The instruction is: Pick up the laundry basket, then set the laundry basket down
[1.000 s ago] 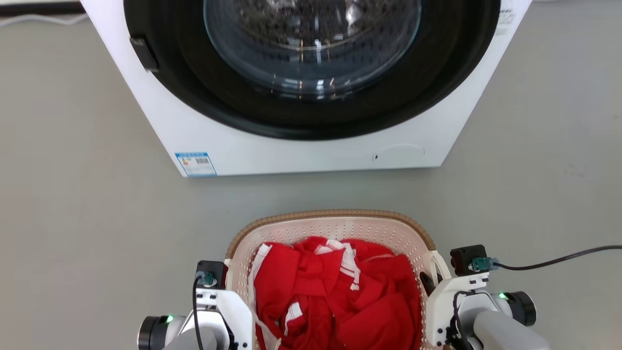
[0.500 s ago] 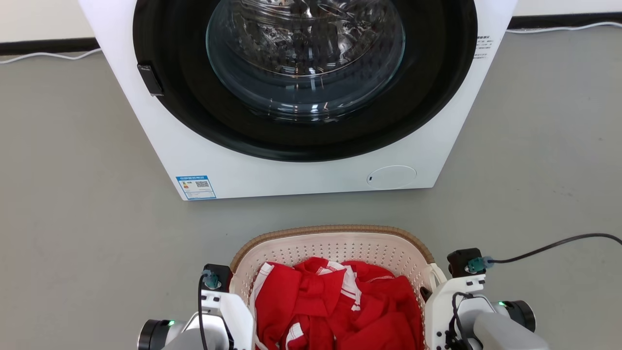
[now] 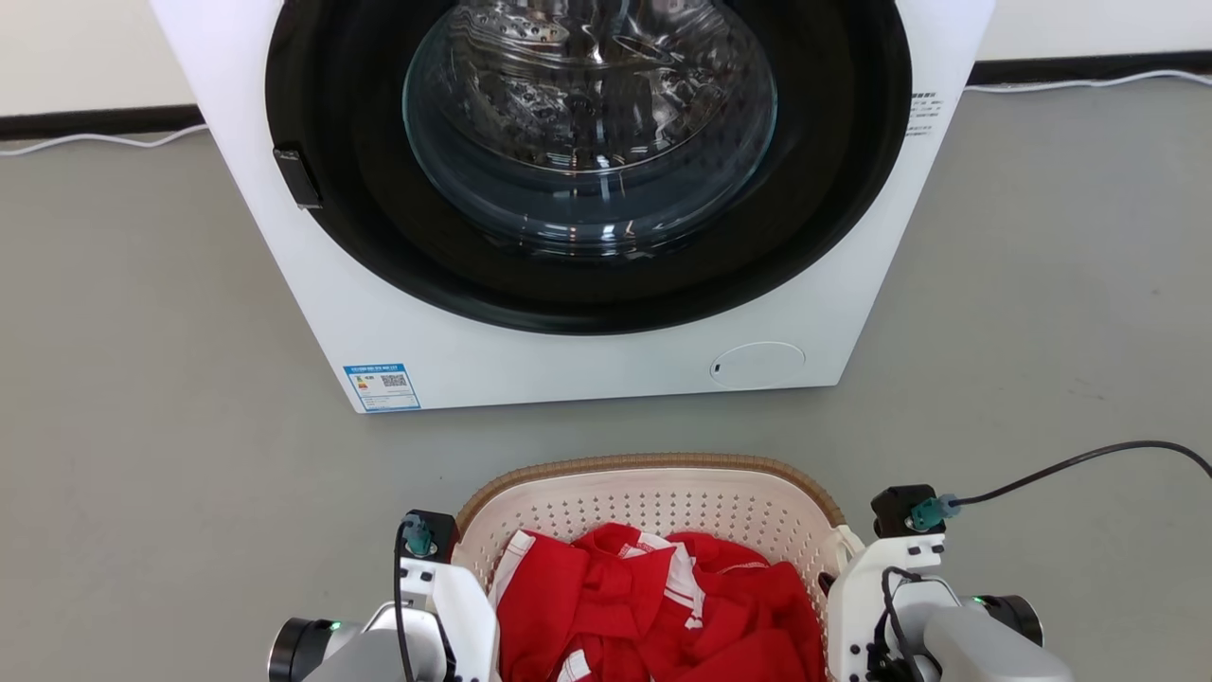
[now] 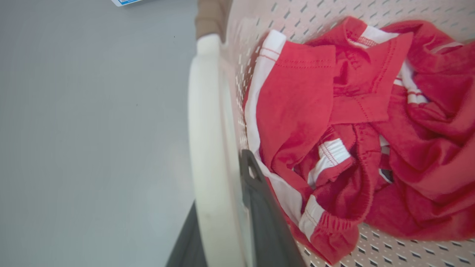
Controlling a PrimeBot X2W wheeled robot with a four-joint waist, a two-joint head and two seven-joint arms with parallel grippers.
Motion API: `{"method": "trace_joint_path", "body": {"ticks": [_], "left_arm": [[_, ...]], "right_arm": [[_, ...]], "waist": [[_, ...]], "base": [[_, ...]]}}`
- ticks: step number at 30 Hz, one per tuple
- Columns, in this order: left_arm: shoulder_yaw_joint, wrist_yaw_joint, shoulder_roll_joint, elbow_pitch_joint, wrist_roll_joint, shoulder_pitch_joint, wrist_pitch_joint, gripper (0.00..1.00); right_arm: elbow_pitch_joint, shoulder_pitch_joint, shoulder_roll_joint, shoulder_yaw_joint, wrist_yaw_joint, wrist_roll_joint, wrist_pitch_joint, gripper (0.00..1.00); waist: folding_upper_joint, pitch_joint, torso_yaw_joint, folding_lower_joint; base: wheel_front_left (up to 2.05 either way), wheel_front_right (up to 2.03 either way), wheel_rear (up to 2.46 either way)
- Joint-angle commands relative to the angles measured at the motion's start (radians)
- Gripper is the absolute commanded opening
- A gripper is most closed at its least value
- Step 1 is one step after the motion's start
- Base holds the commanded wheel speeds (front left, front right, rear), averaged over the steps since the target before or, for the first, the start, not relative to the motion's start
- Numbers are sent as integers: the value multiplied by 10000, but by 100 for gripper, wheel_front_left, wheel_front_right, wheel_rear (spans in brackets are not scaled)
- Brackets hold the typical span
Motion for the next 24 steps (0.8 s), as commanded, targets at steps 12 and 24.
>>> {"method": "trace_joint_path", "body": {"ticks": [12, 24], "left_arm": [[-47, 180, 832, 414, 216, -40, 331, 0], [-66, 165, 825, 420, 173, 191, 461, 0]], "right_arm": [[141, -202, -428, 446, 21, 537, 64, 0], [185, -107, -428, 788, 21, 1007, 131, 0]], "waist": [[-1, -358, -33, 0], [-1, -522, -47, 0]], "base": [[0, 0, 0], [0, 0, 0]]}}
